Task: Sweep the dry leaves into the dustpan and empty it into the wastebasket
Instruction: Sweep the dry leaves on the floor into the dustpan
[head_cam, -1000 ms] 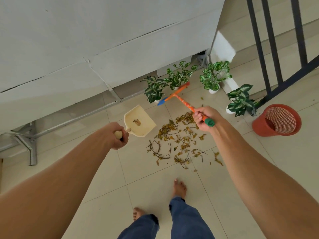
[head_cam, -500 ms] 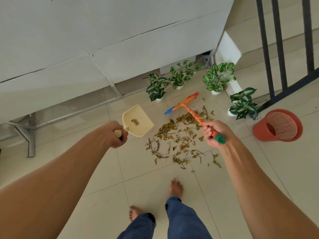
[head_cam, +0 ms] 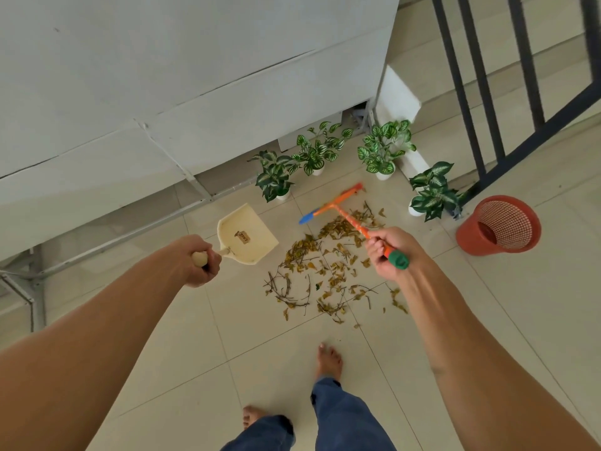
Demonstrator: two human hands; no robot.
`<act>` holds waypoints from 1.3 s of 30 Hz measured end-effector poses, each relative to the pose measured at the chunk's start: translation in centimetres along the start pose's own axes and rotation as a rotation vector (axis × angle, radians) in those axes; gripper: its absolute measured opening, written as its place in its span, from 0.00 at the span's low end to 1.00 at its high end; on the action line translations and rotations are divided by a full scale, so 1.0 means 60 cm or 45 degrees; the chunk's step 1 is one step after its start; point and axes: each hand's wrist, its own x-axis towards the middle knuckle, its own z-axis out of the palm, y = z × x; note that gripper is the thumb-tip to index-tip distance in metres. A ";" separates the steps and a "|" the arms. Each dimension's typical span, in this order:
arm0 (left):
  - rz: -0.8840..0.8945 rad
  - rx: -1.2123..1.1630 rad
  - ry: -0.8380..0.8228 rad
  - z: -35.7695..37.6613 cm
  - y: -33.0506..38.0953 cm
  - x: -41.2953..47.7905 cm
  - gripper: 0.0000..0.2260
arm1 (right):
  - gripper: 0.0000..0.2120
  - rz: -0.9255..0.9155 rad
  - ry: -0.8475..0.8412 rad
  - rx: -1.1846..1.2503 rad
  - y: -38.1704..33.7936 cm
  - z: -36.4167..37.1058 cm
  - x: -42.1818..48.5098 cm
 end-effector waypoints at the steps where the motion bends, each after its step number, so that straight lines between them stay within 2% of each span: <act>1: -0.001 0.005 -0.003 0.001 0.002 0.001 0.11 | 0.08 -0.002 -0.001 0.017 -0.008 0.003 0.008; 4: 0.000 0.032 -0.014 0.001 0.002 0.002 0.11 | 0.10 0.009 0.018 0.095 -0.033 0.013 0.046; 7: 0.002 0.057 -0.013 0.000 -0.001 0.000 0.10 | 0.09 0.042 0.051 0.176 -0.045 0.008 0.070; 12: -0.014 0.038 -0.025 -0.002 0.000 0.002 0.11 | 0.10 0.041 0.081 0.152 -0.001 -0.012 0.010; 17: -0.003 0.057 -0.011 0.006 -0.002 0.007 0.15 | 0.08 0.061 -0.001 0.222 0.017 -0.026 -0.021; 22: 0.001 0.066 -0.025 0.006 -0.011 0.006 0.15 | 0.14 0.013 0.016 0.330 0.027 -0.024 0.030; 29: -0.008 0.084 -0.084 -0.032 -0.001 0.017 0.15 | 0.08 -0.039 0.038 0.310 0.083 -0.018 -0.014; 32: -0.024 0.103 -0.110 -0.054 0.003 0.028 0.15 | 0.08 -0.064 -0.011 0.376 0.102 -0.036 -0.063; 35: -0.011 0.132 -0.115 -0.074 0.005 0.034 0.16 | 0.14 -0.089 -0.059 0.468 0.112 -0.039 -0.070; 39: 0.010 0.174 -0.109 -0.091 0.004 0.030 0.14 | 0.10 -0.146 -0.005 0.637 0.103 -0.020 -0.019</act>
